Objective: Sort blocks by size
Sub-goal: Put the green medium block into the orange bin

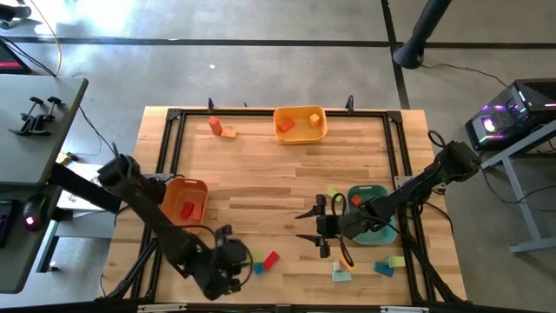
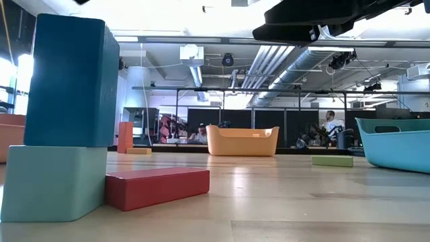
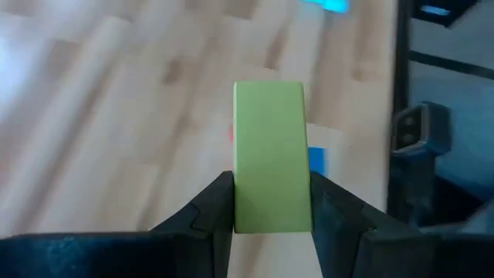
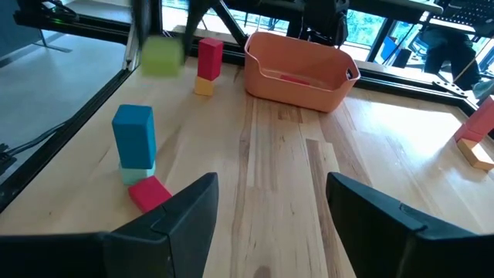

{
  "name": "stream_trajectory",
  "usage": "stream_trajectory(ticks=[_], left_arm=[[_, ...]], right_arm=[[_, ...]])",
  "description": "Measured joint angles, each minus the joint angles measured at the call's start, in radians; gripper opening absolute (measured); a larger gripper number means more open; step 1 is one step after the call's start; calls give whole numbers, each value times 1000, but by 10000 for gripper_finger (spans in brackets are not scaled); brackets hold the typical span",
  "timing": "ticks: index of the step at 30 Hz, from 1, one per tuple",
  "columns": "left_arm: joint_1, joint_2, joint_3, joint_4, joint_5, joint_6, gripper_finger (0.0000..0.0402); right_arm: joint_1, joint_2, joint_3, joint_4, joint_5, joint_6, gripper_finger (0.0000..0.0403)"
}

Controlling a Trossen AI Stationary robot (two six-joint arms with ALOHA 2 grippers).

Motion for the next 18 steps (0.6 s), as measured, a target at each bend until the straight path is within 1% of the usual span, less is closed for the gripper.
stream_trajectory(ticks=[3, 6, 9, 11, 12, 14, 18], left_arm=[[-12, -46, 0, -151, -69, -84, 118], [-12, -94, 0, -372, -101, -266, 118], [2, -112, 0, -620, -64, -464, 118], [14, -113, -11, -747, -12, -574, 118], [21, -116, -30, -786, 24, -608, 118], [36, -134, -95, -792, 102, -634, 118], [62, -200, -272, -706, 222, -662, 118]], right_arm=[[0, 0, 0, 0, 0, 0, 239], [0, 0, 0, 0, 0, 0, 239], [0, 0, 0, 0, 0, 0, 239], [0, 0, 0, 0, 0, 0, 239], [0, 0, 0, 0, 0, -1, 239], [0, 0, 0, -1, 0, -1, 239], [0, 0, 0, -3, 0, -2, 239]])
